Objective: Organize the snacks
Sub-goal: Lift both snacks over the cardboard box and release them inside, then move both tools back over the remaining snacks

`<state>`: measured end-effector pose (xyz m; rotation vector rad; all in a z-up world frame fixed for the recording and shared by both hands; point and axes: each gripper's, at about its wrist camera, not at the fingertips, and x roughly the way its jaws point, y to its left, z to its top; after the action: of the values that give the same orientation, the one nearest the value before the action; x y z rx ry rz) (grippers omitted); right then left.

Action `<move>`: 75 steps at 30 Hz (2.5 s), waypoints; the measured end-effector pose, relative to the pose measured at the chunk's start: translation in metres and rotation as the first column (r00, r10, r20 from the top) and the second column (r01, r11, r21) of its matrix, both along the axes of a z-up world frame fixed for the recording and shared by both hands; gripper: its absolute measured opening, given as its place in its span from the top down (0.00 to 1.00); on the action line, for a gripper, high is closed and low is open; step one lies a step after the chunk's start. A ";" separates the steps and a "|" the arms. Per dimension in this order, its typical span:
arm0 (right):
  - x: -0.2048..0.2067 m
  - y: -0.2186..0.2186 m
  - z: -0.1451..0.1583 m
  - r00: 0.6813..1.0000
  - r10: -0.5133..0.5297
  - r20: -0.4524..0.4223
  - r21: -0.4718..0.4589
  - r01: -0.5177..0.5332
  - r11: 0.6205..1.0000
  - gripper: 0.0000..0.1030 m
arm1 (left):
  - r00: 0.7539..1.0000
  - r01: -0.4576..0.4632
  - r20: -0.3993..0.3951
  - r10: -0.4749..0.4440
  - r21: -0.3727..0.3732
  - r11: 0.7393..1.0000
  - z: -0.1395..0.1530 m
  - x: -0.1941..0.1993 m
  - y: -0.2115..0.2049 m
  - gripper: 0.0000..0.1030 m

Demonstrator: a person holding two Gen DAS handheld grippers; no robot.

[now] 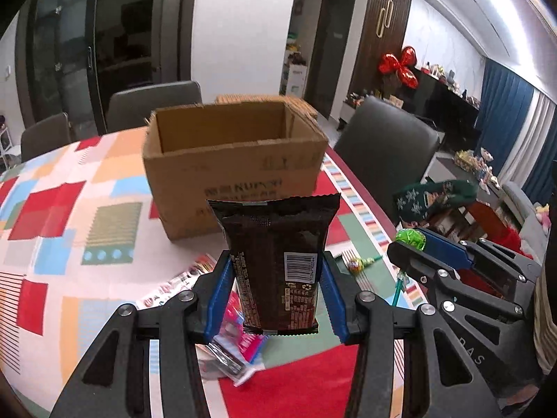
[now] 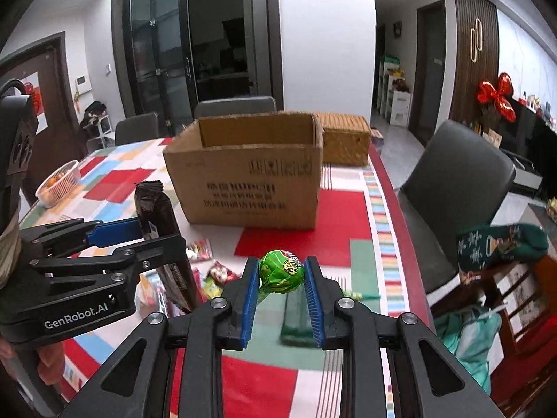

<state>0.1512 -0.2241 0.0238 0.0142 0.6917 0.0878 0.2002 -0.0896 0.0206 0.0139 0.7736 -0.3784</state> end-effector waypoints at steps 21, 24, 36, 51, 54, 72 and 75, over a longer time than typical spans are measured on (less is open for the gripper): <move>0.090 0.035 0.064 0.992 0.061 0.110 -0.009 -0.060 0.998 0.74 | 0.987 -0.112 0.116 0.110 0.009 0.994 0.063 0.079 0.049 0.53; 0.110 0.037 0.068 0.991 0.062 0.118 -0.010 -0.061 0.998 0.74 | 0.986 -0.117 0.120 0.115 0.009 0.993 0.068 0.099 0.052 0.53; 0.185 0.035 0.071 0.990 0.041 0.133 -0.022 -0.038 0.999 0.74 | 0.984 -0.124 0.137 0.117 0.039 0.992 0.073 0.169 0.050 0.53; 0.224 0.037 0.058 0.996 0.001 0.092 -0.126 0.011 0.992 0.49 | 0.984 -0.152 0.110 0.137 0.146 0.978 0.057 0.186 0.037 0.32; 0.212 0.036 0.054 0.996 0.012 0.091 -0.118 -0.001 0.993 0.49 | 0.984 -0.151 0.114 0.135 0.142 0.978 0.056 0.169 0.042 0.32; 0.082 0.070 0.042 0.984 0.126 0.122 -0.104 -0.114 0.988 0.49 | 0.985 -0.132 0.137 0.108 0.180 0.975 0.043 0.037 0.075 0.29; 0.063 0.076 0.036 0.984 0.144 0.109 -0.097 -0.134 0.986 0.49 | 0.986 -0.125 0.131 0.102 0.185 0.975 0.036 0.015 0.082 0.29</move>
<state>0.2145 -0.1485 0.0600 -0.1242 0.5796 0.1905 0.2149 -0.0081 0.0567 0.1724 0.6852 -0.1907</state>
